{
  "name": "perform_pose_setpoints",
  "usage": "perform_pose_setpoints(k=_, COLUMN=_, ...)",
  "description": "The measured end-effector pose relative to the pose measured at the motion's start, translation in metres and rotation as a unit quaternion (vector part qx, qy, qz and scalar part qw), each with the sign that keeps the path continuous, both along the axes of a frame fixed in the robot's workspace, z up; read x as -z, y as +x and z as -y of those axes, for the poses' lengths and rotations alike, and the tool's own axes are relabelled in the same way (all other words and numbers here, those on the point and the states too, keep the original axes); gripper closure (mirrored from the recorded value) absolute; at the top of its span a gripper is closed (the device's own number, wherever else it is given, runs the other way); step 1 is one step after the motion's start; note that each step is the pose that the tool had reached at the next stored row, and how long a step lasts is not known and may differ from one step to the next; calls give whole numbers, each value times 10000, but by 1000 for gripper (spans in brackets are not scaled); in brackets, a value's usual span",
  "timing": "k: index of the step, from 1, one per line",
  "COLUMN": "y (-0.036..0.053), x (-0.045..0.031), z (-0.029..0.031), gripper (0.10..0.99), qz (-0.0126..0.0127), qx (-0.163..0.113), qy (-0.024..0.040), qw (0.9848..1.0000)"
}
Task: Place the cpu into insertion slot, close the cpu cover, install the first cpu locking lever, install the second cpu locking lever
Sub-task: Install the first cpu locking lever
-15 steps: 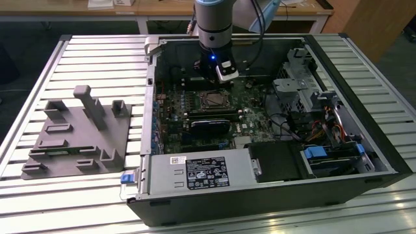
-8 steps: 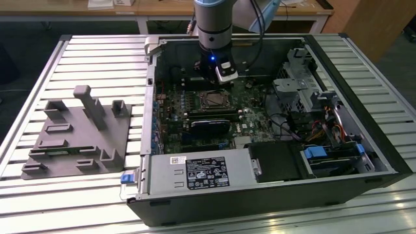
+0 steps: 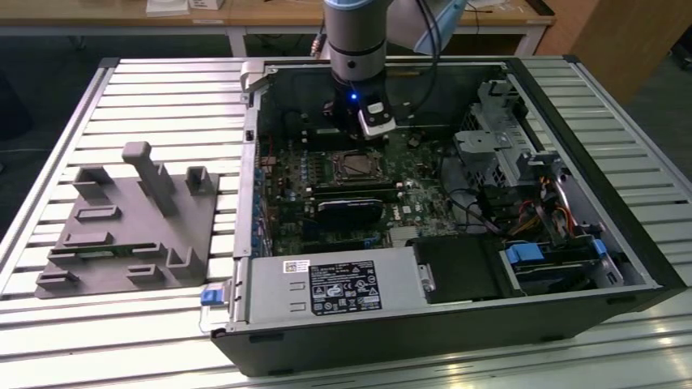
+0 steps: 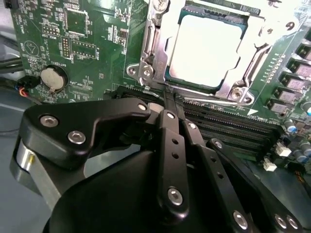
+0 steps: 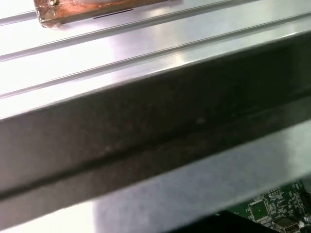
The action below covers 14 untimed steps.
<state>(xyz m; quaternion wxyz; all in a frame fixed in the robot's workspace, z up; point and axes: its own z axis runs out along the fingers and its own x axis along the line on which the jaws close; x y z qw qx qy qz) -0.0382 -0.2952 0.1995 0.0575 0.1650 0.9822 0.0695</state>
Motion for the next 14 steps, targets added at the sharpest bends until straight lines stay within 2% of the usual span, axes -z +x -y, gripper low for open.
perform_pose_setpoints(k=4, y=0, x=-60, z=0, gripper=980, qz=0, qx=14, qy=1, qw=10000)
perform_pose_setpoints(k=14, y=-10, x=-61, z=-1, gripper=980, qz=16, qx=89, qy=95, qw=9999)
